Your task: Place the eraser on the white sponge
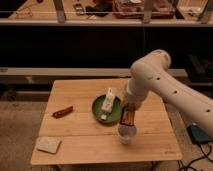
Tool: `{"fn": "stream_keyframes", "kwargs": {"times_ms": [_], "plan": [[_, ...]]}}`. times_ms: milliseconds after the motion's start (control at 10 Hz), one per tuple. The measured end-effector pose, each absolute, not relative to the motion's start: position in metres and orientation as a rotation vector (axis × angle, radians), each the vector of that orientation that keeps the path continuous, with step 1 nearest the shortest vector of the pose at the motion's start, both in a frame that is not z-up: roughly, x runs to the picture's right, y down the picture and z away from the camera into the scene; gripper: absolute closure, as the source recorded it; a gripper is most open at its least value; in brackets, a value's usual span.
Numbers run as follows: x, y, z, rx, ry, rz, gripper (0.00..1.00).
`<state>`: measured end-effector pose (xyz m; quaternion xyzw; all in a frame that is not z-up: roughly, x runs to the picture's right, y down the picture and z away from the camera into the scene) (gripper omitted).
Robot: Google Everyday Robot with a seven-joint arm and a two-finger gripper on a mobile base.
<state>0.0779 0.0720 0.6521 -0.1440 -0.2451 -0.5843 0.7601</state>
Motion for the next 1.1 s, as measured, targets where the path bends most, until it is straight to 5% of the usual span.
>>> {"fn": "stream_keyframes", "kwargs": {"times_ms": [300,1100], "plan": [[-0.007,0.104,0.666,-0.206,-0.712,-1.34,1.0],[-0.007,0.104,0.666,-0.203,-0.714,-1.342,1.0]]}}
